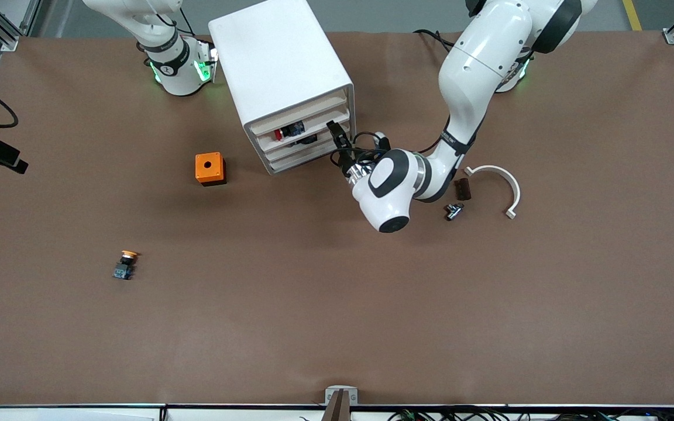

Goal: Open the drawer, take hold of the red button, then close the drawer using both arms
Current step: 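Reach the left gripper toward the white cabinet's drawer handle, then grasp the drawer handle with the left gripper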

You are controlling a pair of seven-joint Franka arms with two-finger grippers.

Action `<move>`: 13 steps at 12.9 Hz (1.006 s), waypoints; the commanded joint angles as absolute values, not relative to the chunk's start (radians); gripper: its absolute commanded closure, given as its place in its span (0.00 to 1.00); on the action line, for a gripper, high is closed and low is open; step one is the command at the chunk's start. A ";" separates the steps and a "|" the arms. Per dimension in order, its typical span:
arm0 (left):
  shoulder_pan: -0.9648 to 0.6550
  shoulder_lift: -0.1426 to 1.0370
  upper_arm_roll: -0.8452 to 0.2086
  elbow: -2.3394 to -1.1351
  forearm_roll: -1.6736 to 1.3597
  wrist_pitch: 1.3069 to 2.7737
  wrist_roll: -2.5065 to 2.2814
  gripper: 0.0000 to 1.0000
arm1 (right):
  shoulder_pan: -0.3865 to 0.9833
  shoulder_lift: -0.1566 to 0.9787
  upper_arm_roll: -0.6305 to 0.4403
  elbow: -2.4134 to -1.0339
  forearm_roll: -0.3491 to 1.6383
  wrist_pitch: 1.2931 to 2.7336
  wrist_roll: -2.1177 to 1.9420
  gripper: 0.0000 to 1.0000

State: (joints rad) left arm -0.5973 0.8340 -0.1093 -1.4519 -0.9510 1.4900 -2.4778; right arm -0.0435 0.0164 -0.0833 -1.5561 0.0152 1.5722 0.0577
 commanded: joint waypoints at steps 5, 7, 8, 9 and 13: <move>-0.650 0.845 -0.109 -1.437 -0.979 1.477 -2.418 0.62 | -0.061 0.015 -0.071 -1.559 0.002 1.560 0.057 0.00; -0.652 0.844 -0.109 -1.436 -0.979 1.477 -2.411 0.73 | -0.061 0.015 -0.071 -1.562 0.002 1.560 0.057 0.00; -0.650 0.845 -0.107 -1.436 -0.979 1.479 -2.410 0.94 | -0.061 0.015 -0.071 -1.563 0.002 1.560 0.060 0.00; -0.644 0.845 -0.107 -1.436 -0.977 1.477 -2.408 1.00 | -0.061 0.015 -0.071 -1.563 0.002 1.563 0.069 0.00; -0.598 0.842 -0.095 -1.413 -0.965 1.479 -2.372 1.00 | -0.049 0.031 -0.068 -1.566 0.002 1.566 0.207 0.00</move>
